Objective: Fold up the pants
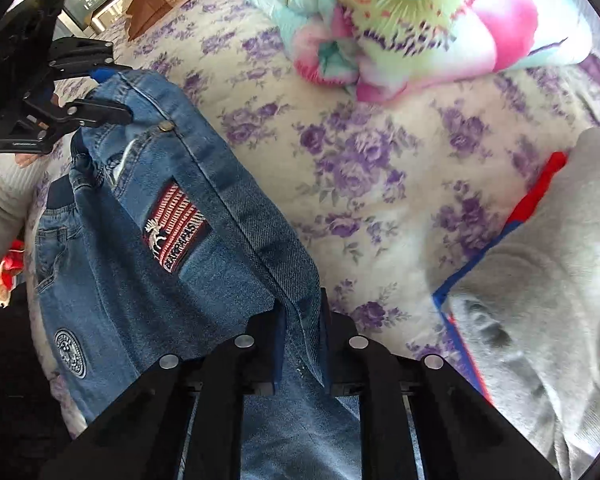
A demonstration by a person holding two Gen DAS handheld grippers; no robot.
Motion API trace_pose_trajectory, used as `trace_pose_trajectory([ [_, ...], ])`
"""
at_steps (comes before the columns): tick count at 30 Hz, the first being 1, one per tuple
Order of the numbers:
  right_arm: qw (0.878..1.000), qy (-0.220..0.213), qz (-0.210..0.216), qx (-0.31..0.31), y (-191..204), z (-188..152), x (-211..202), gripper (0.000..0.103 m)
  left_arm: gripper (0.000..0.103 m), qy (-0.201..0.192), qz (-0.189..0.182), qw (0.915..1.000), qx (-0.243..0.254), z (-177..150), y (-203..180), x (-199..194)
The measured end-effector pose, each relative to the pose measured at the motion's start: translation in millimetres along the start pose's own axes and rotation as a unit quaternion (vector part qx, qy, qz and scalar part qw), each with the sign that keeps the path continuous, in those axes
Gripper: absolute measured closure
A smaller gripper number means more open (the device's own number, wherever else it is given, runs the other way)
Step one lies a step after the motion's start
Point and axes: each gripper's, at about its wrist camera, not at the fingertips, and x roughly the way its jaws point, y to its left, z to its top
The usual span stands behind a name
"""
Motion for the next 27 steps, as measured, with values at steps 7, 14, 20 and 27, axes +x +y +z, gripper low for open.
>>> trace_pose_trajectory([
  [7,0.991,0.007,-0.13,0.02,6,6,30,0.089,0.068,0.061,0.068,0.9958,0.002,22,5,66],
  [14,0.989,-0.062,-0.134,0.029,29,-10,-36,0.091,0.069,0.005,0.037,0.9991,-0.022,15,8,16],
  [20,0.985,-0.105,-0.135,0.021,77,-44,-85,0.091,0.07,-0.049,0.023,0.9984,-0.015,-10,-17,-43],
  [27,0.984,-0.146,-0.102,0.01,170,-113,-115,0.092,0.07,-0.099,-0.005,0.995,0.007,-80,-62,-106],
])
